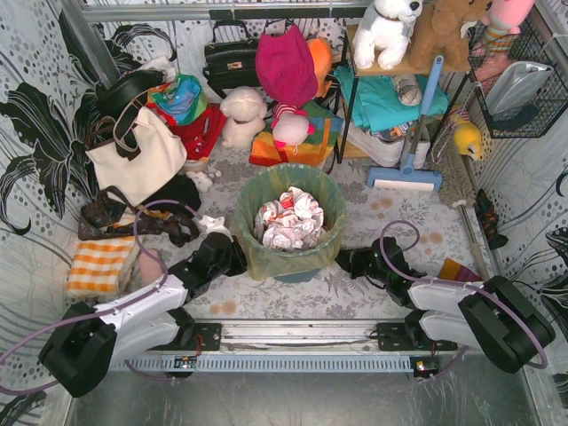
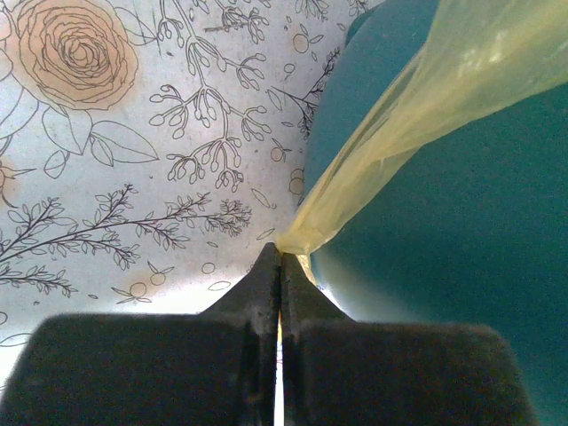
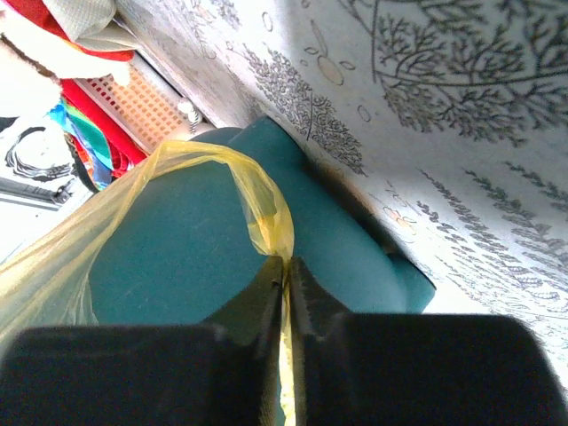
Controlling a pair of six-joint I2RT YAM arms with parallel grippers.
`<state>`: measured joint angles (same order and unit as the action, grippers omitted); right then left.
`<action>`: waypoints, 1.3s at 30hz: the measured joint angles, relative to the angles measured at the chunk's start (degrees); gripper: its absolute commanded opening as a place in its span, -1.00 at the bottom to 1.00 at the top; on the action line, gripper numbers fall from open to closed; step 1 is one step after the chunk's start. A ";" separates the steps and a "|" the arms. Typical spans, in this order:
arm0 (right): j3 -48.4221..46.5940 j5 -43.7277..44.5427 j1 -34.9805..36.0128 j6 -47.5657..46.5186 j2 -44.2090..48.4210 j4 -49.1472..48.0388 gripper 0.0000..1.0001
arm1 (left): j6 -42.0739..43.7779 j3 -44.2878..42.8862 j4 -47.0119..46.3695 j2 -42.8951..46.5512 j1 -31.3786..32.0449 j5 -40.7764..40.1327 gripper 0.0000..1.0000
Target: Tie the trash bag
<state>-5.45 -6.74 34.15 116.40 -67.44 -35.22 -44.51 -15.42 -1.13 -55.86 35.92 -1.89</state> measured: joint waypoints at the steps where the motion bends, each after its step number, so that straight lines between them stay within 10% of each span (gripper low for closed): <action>1: 0.00 -0.11 0.00 0.02 0.46 0.39 -1.00 | 0.00 0.00 0.07 0.04 0.00 0.00 -1.00; 24: -4.04 9.73 0.26 -6.95 29.40 30.64 -1.00 | -3.89 -12.22 26.80 13.53 0.00 -8.81 -1.00; 39: -8.07 14.86 0.26 -20.85 36.68 31.26 -1.00 | -5.70 -28.20 43.19 21.99 0.00 -15.52 -1.00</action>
<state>-13.52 8.12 34.41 95.55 -30.76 -3.97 -50.22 -43.62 42.06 -33.87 35.92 -17.41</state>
